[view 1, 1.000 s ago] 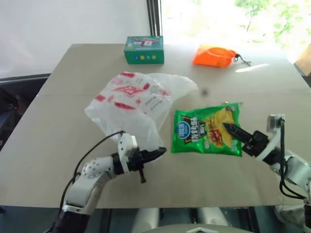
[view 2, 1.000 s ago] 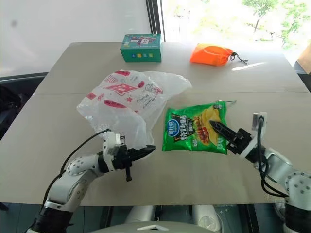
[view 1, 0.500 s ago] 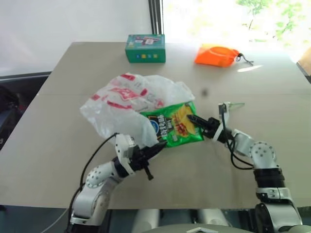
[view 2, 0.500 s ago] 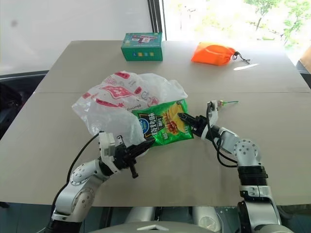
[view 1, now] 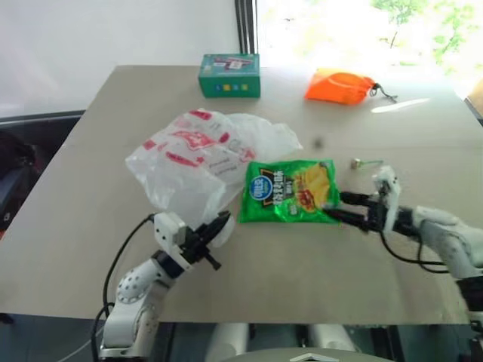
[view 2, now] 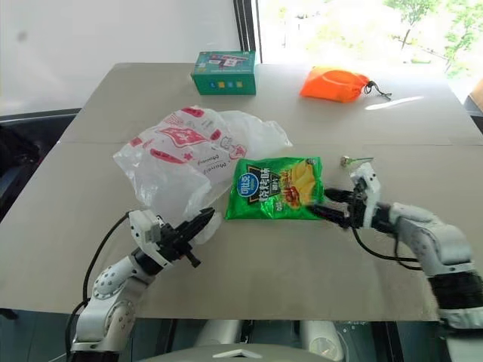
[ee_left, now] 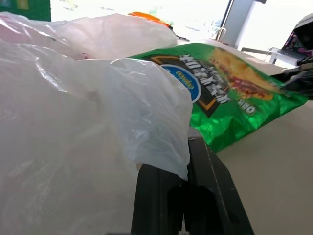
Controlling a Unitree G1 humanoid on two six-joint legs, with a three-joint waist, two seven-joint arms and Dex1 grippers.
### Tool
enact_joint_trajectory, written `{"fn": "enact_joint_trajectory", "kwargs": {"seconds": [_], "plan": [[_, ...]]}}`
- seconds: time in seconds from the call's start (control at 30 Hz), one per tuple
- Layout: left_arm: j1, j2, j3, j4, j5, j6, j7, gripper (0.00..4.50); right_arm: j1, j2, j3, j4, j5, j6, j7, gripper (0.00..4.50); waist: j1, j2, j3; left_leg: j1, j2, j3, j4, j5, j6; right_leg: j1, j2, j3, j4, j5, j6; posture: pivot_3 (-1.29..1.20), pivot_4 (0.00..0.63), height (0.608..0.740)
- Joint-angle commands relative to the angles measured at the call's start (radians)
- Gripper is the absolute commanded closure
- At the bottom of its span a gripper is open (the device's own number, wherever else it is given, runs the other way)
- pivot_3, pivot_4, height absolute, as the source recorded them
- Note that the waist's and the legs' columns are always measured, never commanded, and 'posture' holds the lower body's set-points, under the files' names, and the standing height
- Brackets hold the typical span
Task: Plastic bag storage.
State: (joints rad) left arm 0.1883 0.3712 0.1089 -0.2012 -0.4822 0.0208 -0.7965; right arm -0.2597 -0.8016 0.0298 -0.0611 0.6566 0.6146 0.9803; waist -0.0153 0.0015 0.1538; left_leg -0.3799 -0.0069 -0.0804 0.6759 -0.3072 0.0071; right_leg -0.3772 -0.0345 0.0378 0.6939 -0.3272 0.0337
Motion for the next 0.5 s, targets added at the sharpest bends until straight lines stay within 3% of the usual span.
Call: {"fn": "enact_joint_trajectory", "kwargs": {"seconds": [0.03,0.23,0.5], "plan": [[0.000,0.019,0.001,-0.003,0.013,-0.034,-0.032,4.50,-0.070,-0.025,-0.004,0.065,-0.086,-0.089,0.068,0.05,-0.002,-0.001,0.000,0.000,0.000,0.000,0.000,0.000,0.000,0.000,0.000,0.000,0.000,0.000,0.000,0.00,0.150,0.740],[0.001,0.024,-0.007,0.018,0.033,-0.054,-0.044,4.50,-0.393,0.118,-0.006,0.343,-0.181,-0.199,0.051,0.05,-0.023,-0.002,0.002,0.001,0.000,0.001,0.000,0.000,-0.001,0.000,0.000,0.001,0.002,0.000,0.000,0.00,0.150,0.740],[-0.011,0.009,-0.031,0.012,0.046,-0.054,-0.029,4.50,-0.731,0.310,0.170,0.744,-0.358,-0.269,0.261,0.05,-0.022,-0.002,0.003,-0.001,0.000,0.001,-0.001,0.003,-0.005,-0.002,-0.001,0.000,-0.001,0.000,0.000,0.00,0.150,0.740]]}}
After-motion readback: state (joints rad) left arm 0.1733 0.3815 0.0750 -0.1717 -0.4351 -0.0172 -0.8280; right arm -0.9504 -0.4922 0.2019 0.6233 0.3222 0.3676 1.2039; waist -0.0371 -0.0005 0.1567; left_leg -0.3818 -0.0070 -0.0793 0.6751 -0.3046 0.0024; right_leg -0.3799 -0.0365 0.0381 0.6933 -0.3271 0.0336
